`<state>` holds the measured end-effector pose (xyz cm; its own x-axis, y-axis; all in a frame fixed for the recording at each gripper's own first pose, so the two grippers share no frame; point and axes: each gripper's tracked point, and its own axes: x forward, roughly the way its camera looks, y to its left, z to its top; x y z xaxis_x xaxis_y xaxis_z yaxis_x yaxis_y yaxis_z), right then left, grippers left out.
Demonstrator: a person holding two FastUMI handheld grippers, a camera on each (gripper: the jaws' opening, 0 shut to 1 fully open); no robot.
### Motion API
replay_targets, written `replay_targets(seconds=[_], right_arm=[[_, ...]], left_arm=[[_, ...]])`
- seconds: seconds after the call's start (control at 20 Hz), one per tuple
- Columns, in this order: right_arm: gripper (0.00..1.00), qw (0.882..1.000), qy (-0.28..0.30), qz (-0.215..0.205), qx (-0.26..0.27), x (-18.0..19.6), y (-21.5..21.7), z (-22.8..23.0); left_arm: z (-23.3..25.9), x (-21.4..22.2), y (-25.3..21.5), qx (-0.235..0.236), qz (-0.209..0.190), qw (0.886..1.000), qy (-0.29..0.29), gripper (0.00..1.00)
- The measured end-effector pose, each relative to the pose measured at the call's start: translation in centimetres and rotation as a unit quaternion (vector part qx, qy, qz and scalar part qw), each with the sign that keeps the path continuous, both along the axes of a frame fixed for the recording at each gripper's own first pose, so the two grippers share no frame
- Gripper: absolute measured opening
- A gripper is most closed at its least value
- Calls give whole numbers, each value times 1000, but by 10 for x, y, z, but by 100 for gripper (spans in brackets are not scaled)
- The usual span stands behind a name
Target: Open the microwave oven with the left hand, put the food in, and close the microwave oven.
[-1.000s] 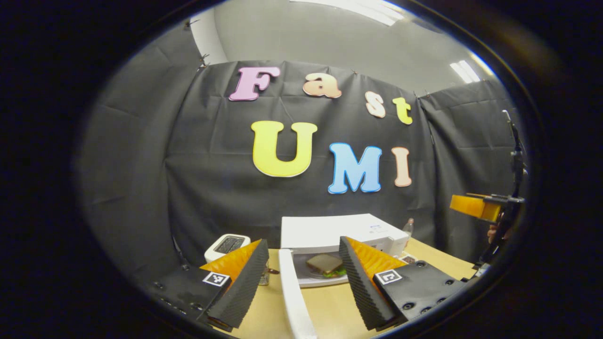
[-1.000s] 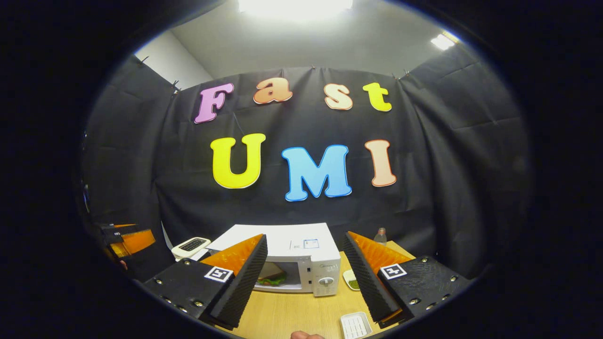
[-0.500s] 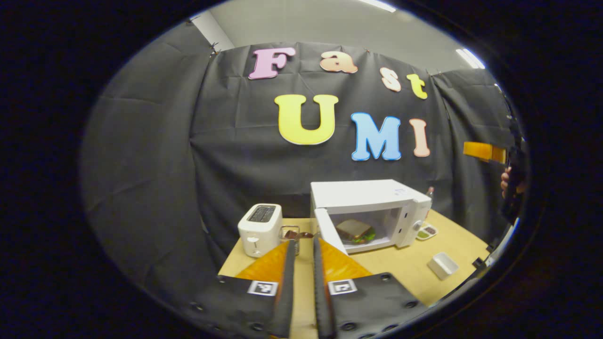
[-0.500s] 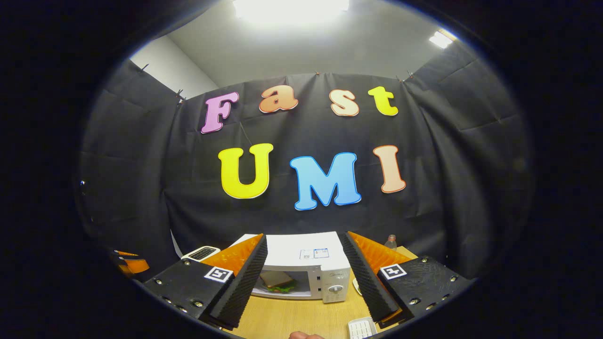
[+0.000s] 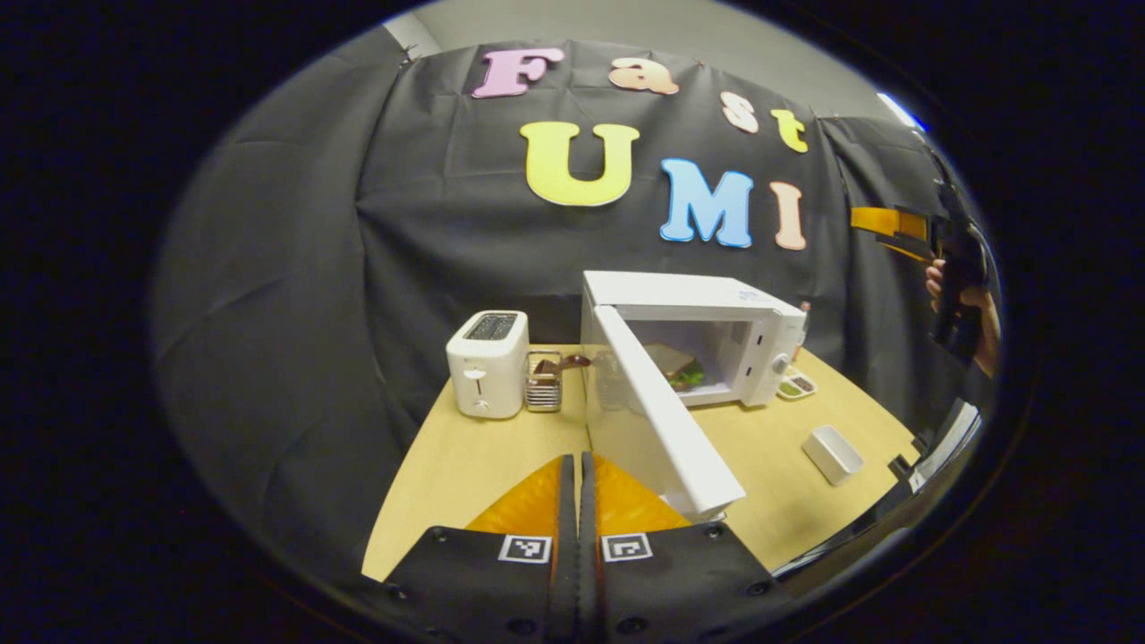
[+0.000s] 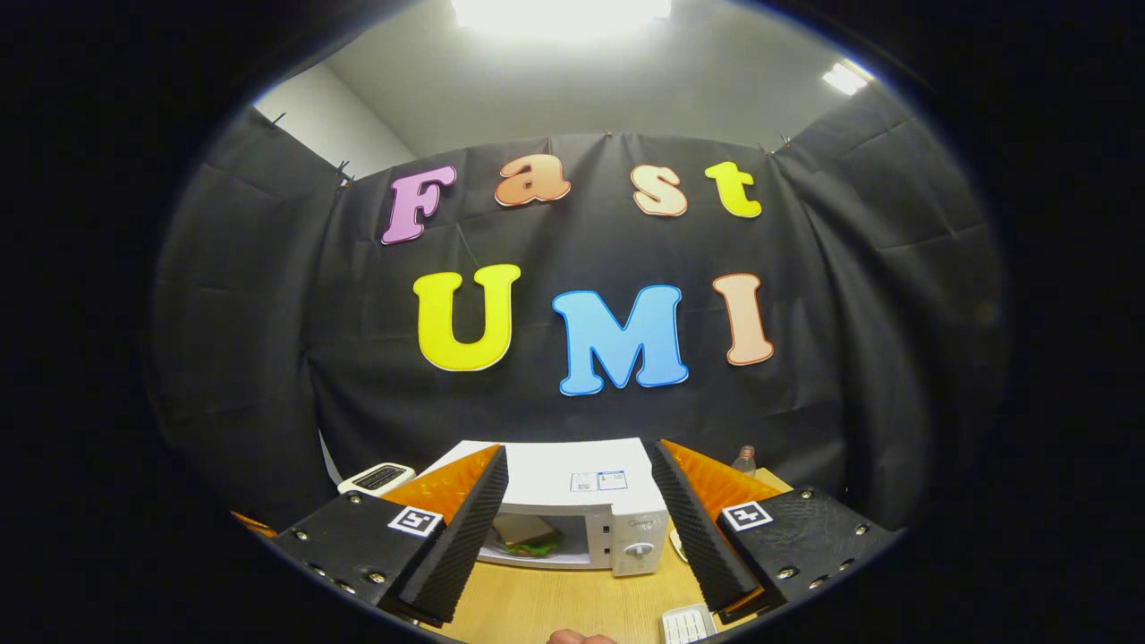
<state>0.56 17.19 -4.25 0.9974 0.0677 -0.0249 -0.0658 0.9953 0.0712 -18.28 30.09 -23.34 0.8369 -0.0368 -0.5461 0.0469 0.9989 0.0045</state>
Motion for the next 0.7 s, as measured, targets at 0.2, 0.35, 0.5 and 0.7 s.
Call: replay_targets(seconds=[0.2, 0.35, 0.5, 0.7], right_arm=[[98, 1000, -1, -19, -7, 2, -11, 2], [98, 999, -2, -34, -8, 1, -19, 5], [98, 999, -7, -44, -13, 0, -27, 8], [98, 999, -9, -44, -18, 1, -41, 8]], left_arm=[[-6, -4, -29, -16, -41, 999, 11, 9], [-9, -3, -43, -24, -61, 998, 15, 7], [-9, 0, -65, -46, -86, 995, 19, 7], [-14, 12, -95, -50, -107, 993, 26, 7]])
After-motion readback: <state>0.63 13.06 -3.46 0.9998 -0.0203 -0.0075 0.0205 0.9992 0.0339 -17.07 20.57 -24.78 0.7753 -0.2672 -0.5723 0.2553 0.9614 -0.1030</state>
